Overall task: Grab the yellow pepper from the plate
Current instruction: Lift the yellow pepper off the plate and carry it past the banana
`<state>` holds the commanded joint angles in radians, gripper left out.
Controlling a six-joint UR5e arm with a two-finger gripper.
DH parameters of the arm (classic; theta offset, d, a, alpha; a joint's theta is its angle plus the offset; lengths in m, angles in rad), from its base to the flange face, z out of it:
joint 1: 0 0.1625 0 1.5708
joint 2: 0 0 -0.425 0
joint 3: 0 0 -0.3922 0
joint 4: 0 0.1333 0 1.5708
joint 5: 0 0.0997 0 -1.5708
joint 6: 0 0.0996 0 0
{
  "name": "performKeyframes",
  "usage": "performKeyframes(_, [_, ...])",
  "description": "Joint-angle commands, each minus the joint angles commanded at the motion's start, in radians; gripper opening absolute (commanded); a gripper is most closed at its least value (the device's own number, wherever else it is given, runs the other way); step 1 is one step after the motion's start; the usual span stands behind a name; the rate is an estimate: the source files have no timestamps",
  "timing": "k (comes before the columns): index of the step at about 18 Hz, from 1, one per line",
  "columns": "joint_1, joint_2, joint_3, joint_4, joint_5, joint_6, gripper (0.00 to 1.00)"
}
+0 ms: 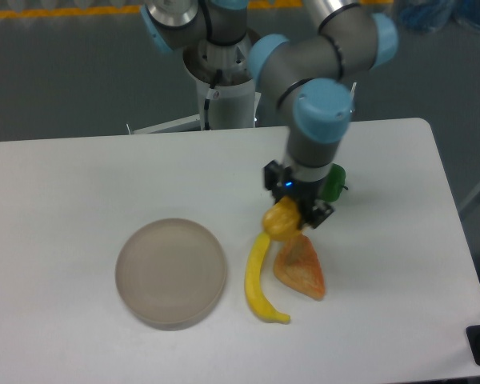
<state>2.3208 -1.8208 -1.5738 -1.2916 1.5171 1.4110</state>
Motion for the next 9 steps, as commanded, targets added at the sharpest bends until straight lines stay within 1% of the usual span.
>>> performKeyframes(3, [0.02,0.0,0.009,0.002,0.02,0.072,0.15])
performKeyframes(5, [0.019,-0.002,0.009,0.003,0.035,0.104,0.16])
performKeyframes(7, [0.015,-0.005,0.008,0.0,0.066,0.132,0.15])
performKeyframes(9, [0.015,-0.005,0.005,0.003,0.067,0.138,0.15])
